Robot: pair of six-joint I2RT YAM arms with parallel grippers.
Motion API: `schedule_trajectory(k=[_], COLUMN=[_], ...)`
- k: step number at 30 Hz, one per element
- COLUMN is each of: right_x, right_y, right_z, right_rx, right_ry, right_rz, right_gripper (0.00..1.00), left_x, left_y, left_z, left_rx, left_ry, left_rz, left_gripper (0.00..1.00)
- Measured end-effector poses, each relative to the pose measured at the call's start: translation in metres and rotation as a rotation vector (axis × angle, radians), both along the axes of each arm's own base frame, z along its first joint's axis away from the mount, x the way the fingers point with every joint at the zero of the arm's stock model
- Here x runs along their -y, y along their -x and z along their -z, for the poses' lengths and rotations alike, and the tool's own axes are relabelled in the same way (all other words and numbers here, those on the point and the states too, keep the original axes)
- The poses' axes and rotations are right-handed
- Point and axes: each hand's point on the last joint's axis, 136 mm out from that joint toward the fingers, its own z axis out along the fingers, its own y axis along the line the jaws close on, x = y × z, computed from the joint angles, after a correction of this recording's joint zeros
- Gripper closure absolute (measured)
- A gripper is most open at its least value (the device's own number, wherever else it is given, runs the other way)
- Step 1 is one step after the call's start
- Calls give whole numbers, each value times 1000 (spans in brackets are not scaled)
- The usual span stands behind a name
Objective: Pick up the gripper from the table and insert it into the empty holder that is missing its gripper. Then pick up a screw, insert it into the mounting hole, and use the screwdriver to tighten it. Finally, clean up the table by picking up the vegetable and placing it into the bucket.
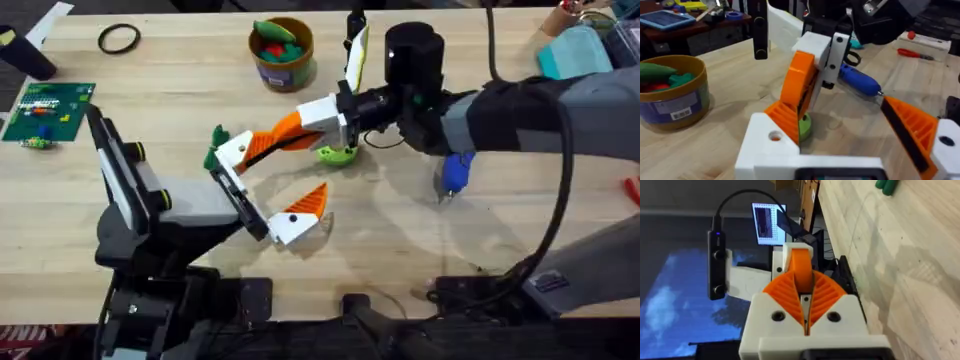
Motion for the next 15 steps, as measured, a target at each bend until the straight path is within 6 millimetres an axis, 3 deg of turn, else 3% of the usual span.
schedule_trajectory(k=[15], right_x=[-2], right_y=[-1], right_z=[1], right_rx=[2], right_ry=[4], right_rz=[10], right_gripper=[994], left_x=[-1], left_y=[-1], left_z=[0], left_rx=[-3], left_ry=[2], left_rz=[-9], left_gripper=[17])
